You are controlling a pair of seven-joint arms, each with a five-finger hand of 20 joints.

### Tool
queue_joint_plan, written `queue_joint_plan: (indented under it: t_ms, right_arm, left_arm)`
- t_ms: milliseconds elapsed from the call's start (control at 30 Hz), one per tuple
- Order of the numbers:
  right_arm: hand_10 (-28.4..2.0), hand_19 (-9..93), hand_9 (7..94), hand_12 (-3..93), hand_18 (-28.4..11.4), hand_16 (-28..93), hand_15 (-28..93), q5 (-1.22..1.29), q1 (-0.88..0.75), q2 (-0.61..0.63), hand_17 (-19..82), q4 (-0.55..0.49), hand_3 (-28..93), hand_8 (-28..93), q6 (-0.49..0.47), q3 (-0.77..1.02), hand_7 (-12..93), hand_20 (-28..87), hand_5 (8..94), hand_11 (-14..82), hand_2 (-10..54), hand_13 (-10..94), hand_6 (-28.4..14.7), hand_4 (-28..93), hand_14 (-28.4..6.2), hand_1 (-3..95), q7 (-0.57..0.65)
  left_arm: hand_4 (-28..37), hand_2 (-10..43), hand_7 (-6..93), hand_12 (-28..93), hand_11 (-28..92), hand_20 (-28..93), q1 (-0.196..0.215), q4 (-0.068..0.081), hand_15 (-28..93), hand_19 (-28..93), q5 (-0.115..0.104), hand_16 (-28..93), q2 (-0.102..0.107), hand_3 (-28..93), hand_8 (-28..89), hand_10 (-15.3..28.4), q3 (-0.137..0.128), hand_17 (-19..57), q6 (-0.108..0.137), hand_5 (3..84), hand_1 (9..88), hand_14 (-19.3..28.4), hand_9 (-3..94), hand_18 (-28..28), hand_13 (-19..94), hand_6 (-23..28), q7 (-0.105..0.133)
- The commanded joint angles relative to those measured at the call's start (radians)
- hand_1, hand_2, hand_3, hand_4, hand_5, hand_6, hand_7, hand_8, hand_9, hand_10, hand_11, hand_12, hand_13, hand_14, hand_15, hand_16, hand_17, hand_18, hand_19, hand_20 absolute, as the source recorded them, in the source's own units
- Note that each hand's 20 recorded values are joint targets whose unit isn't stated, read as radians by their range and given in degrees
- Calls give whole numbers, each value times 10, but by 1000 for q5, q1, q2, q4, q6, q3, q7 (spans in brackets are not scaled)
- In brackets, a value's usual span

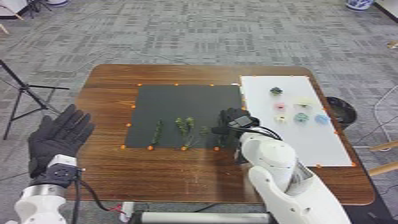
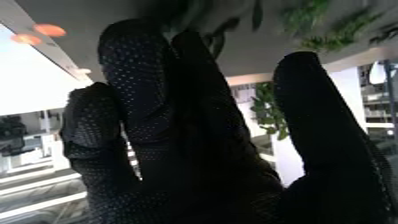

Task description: Arrange flowers

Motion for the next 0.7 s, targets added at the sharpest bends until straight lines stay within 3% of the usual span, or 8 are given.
queue_joint_plan:
  t_ms: [33, 500, 600, 700]
  right_arm:
    - [-221, 908, 593, 152, -253, 289, 577, -8, -8, -3, 391, -8, 647, -92, -5, 6, 70, 317, 665, 79, 110, 681, -91, -156, -132, 259, -11]
    - [-219, 906, 582, 153, -253, 272, 592, -14, -22, 12, 389, -43, 650, -94, 30, 2, 85, 320, 656, 80, 113, 675, -65, -156, -134, 257, -28]
    - [-220, 905, 582, 152, -254, 270, 594, -4, -34, 23, 390, -70, 653, -95, 65, 8, 85, 320, 659, 80, 111, 675, -63, -157, -133, 259, -19]
    - [-222, 910, 585, 151, -250, 267, 599, -8, -48, 37, 401, -87, 659, -94, 163, 9, 95, 319, 679, 80, 96, 686, -57, -154, -127, 255, -14]
  left_arm:
    - [-283, 190, 120, 85, 231, 94, 16, -7, 308, 402, -9, -58, -11, 699, -96, 154, 0, -66, -5, 447, 267, 155, 367, 154, 276, 95, -5]
    - [-283, 190, 119, 84, 231, 93, 10, -2, 308, 402, -11, -59, -6, 697, -95, 154, 4, -67, 0, 446, 266, 155, 365, 154, 275, 95, -16]
    - [-283, 190, 119, 84, 231, 93, 11, -3, 307, 403, -10, -59, -4, 697, -95, 154, 1, -67, -1, 446, 266, 156, 365, 154, 275, 95, -16]
    - [-283, 191, 119, 84, 231, 93, 14, -5, 308, 403, -5, -58, -7, 697, -95, 154, -4, -67, -4, 446, 266, 156, 365, 154, 274, 94, -20]
